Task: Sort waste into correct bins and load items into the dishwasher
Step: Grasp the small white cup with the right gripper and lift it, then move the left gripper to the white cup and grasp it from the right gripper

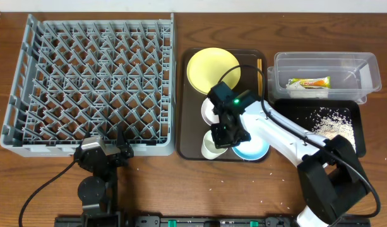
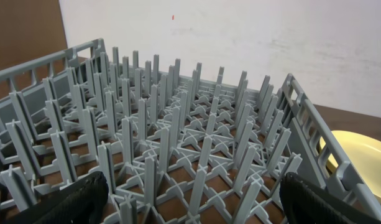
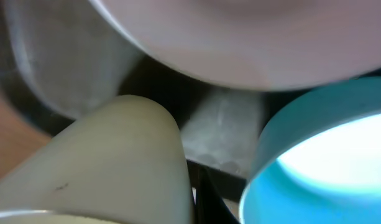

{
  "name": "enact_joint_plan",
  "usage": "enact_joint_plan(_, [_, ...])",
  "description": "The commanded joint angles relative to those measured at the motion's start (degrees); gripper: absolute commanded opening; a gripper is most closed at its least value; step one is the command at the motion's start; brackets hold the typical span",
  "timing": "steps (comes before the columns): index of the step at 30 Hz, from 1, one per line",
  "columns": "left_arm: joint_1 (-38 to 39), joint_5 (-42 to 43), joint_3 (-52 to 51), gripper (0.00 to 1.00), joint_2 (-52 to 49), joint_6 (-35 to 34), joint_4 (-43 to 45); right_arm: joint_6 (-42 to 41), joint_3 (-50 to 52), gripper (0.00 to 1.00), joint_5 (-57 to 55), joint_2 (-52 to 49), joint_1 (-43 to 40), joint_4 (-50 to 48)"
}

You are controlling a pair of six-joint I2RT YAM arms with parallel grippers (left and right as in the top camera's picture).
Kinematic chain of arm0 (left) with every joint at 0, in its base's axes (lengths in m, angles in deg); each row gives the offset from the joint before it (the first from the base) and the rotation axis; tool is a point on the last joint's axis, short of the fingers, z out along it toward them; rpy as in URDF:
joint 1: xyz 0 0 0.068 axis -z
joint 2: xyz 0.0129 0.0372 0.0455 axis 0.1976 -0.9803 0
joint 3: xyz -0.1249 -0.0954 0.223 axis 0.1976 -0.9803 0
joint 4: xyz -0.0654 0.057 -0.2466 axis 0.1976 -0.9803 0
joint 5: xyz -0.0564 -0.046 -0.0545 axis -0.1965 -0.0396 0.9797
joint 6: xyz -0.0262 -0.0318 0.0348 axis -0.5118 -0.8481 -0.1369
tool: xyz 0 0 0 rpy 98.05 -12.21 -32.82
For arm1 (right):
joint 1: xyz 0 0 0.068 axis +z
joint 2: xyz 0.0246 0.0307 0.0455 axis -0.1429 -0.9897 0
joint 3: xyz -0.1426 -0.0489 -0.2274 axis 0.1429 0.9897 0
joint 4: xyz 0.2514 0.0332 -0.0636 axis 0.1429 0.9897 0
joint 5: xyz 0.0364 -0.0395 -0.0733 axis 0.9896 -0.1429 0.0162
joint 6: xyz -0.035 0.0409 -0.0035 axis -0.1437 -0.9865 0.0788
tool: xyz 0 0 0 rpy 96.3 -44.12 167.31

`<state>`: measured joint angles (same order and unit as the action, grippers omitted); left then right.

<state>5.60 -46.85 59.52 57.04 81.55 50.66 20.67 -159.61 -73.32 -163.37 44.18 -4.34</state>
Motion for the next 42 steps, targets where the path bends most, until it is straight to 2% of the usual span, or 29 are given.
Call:
enact_joint_plan(1, [-0.24,-0.52,-1.09,0.89,0.37,0.33,-2.25,4.68,-5.16,0.01,5.03,4.98,-3.43,0.11])
enact_joint_plan(7, [-0.24,-0.52,-1.09,0.89,0.37,0.33,-2.25,12.09,-7.61,0.01,20.57,9.79,-12.13,-6.47])
enact_joint_plan(14, [-0.24,-0.52,-1.09,0.89,0.37,0.33,-2.25,19.34,-7.56,0.01,42.95,8.00,-18.99,-16.13])
enact_joint_plan(20, [-0.24,-0.42,-1.09,0.89,0.37,0.09,-1.88,21.70,-7.56,0.01,45.92,7.61,-19.12,-17.27])
enact_joint_plan(22, [-0.24,1.03,-1.09,0.89,0.37,-2.89,-1.90,21.73,-7.56,0.01,45.97,7.61,-19.19,-17.40])
enact_joint_plan(24, [-0.24,4.00,-1.09,0.89,0.37,-11.10,-1.25,21.92,-7.56,0.01,45.97,7.61,-19.30,-17.51])
enact_joint_plan(26, [-0.24,9.01,-1.09,0.89,0.31,-26.91,-1.20,21.88,-7.56,0.01,45.97,7.61,-19.61,-17.66])
enact_joint_plan(29, [-0.24,11.19,-1.09,0.89,0.15,-51.54,-1.09,21.90,-7.56,0.01,45.94,7.61,-20.17,-17.88])
enact_joint_plan(30, [-0.24,15.89,-1.09,0.89,-0.31,-61.92,-0.87,21.90,-7.56,0.01,45.94,7.61,-20.33,-17.97])
enact_joint_plan(32, [-0.24,20.37,-1.09,0.89,-0.81,-68.70,-0.42,21.90,-7.56,0.01,45.94,7.61,-20.33,-17.90])
enact_joint_plan(35, [-0.24,20.17,-1.09,0.89,-1.14,-70.47,-0.37,21.90,-7.56,0.01,45.94,7.61,-20.31,-17.90])
enact_joint_plan(38, [-0.24,20.68,-1.09,0.89,-1.14,-80.41,3.21,21.90,-7.56,0.01,45.92,7.61,-20.31,-17.92])
enact_joint_plan(39, [-0.24,21.62,-1.09,0.89,-1.14,-80.11,5.99,21.88,-7.56,0.01,45.94,7.61,-20.33,-18.01])
enact_joint_plan(40, [-0.24,23.41,-1.03,0.89,-1.44,-75.49,11.43,21.86,-7.56,0.01,45.94,7.61,-20.37,-18.32])
enact_joint_plan(42, [-0.24,24.85,-0.22,0.89,-2.54,-74.97,11.69,21.55,-7.56,0.01,45.94,7.61,-20.37,-19.10])
